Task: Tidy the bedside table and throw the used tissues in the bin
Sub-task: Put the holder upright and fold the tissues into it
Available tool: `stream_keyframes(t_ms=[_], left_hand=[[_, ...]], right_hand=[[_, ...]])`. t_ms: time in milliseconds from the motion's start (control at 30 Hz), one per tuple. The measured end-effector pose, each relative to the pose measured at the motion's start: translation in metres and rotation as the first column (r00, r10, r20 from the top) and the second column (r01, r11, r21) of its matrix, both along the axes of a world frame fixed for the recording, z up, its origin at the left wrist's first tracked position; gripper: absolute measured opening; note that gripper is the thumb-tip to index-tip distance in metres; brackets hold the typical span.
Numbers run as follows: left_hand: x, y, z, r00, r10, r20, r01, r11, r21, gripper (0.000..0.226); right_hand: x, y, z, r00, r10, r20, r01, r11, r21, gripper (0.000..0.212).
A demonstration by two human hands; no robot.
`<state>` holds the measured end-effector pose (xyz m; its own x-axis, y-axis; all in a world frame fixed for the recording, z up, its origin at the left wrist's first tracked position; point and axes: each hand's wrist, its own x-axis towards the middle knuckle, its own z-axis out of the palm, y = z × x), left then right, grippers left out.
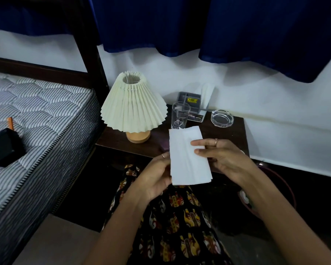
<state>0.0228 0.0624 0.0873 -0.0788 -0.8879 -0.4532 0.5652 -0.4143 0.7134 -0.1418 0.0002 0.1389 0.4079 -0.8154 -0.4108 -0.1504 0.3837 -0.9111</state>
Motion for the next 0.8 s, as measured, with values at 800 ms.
stream_keyframes(t_ms=[800], left_hand=[[-0.014,0.006,0.014,0.971,0.2,-0.133,-0.208,0.977,-0.046,0.022]], right_hand=[[-0.016,0.053,-0.024,0.93,-0.151,0.336,0.112,0.985,0.133,0.059]])
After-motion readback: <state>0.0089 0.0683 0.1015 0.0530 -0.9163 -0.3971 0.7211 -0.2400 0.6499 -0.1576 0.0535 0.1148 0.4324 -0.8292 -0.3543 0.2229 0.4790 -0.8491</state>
